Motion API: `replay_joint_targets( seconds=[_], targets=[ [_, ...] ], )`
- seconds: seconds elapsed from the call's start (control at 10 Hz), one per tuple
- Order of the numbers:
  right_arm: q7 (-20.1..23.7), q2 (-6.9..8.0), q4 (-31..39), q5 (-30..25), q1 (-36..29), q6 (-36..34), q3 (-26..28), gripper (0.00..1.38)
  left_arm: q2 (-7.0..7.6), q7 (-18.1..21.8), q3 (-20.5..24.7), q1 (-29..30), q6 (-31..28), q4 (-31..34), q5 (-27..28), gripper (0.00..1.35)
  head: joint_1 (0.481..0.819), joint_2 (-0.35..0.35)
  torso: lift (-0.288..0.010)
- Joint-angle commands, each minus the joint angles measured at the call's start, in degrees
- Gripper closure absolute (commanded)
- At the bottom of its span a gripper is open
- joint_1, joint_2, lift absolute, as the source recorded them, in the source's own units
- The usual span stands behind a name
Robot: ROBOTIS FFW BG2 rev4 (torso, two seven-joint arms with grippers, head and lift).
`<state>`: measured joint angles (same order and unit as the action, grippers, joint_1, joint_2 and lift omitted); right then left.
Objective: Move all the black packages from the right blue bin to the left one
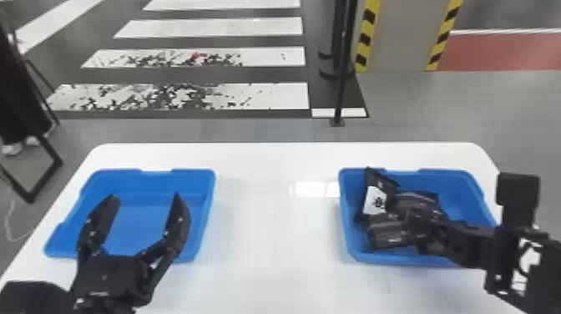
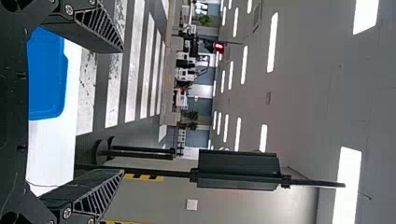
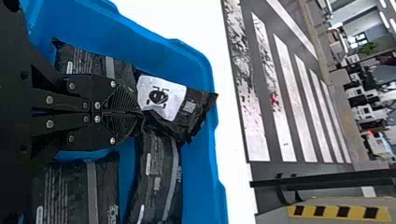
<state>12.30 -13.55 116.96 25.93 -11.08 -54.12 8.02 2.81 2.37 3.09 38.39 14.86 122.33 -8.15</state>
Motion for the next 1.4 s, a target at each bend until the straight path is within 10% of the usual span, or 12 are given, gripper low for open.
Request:
replay_joint_targets(
  seconds=[0.0,0.5,1.3],
  targets=[
    [0.1,0.01,6.44,2.52,-3.55,0.26,4.09,1.2,0.0,0.0,-0.12,0.0,1.31,-0.06,-1.11,0.12,0.695,0.036,-0.132],
    [9.15,-0.78,-0.31,28.0,-0.17,6.59,0.66,1.2,1.14,4.22,-5.37,-1.55,0.33,-0.2,-21.79,0.12,0.695,0.074,-0.132],
    [10.47,-2.27,-5.93,37.48,6.3,10.11,-12.82,1.2,3.08,13.89,-9.48,-5.91,-16.69,-0.2,-31.38,0.14,0.695,0.109,-0.132]
  ],
)
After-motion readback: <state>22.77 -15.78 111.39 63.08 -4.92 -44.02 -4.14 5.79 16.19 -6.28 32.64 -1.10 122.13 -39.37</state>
